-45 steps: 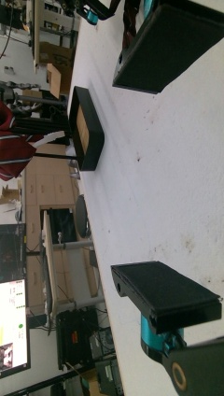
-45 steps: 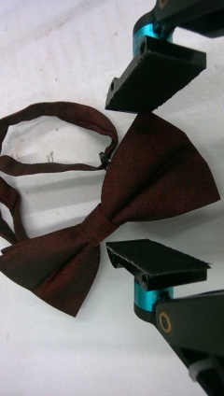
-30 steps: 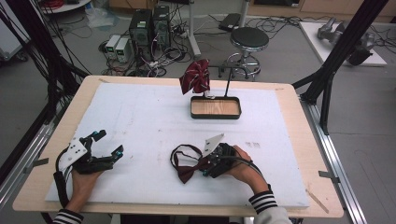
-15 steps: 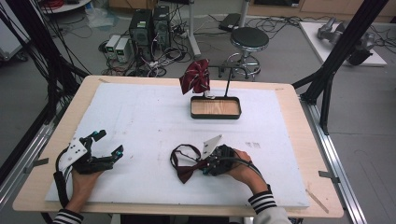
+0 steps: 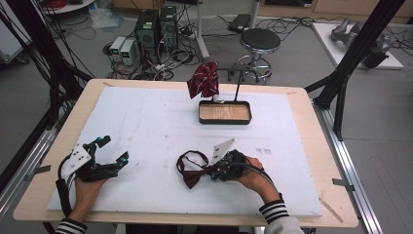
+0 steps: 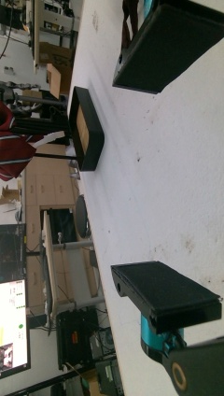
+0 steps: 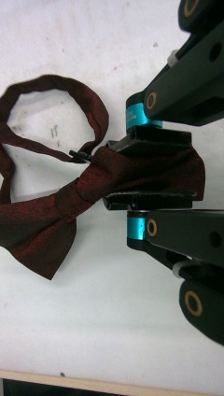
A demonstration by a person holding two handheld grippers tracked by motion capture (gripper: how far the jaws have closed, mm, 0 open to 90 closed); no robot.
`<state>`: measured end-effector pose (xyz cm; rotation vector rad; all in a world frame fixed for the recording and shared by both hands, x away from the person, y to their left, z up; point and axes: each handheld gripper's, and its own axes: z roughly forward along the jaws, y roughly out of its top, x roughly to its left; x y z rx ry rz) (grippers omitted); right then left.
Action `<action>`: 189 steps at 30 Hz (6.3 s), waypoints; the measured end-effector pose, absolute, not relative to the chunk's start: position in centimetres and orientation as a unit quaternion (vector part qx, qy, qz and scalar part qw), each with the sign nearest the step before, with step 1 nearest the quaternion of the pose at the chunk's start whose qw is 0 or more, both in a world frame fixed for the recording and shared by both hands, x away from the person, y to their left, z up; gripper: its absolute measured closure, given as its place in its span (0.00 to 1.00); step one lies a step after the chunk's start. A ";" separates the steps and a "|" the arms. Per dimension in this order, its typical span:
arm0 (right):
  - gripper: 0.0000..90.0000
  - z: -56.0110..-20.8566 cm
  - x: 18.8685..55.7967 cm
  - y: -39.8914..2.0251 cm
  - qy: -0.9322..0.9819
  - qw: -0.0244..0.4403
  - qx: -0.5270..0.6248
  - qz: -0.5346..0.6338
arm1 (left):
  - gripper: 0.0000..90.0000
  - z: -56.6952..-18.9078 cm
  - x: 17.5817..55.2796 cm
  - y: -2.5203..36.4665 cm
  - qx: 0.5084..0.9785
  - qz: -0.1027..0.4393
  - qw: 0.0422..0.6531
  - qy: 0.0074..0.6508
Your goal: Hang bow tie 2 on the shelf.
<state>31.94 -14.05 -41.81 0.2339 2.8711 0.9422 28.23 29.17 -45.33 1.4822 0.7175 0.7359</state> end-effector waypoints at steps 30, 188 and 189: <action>0.83 -39.2 32.3 -16.7 0.877 0.109 0.142 0.445 | 0.11 -45.3 28.2 29.1 0.645 0.321 0.620 0.311; 0.81 -34.6 43.3 -24.0 0.702 0.302 0.449 0.463 | 0.11 -45.4 28.2 29.2 0.643 0.318 0.622 0.314; 0.81 -34.6 43.3 -24.0 0.705 0.302 0.447 0.460 | 0.11 -45.4 28.2 29.2 0.643 0.318 0.622 0.314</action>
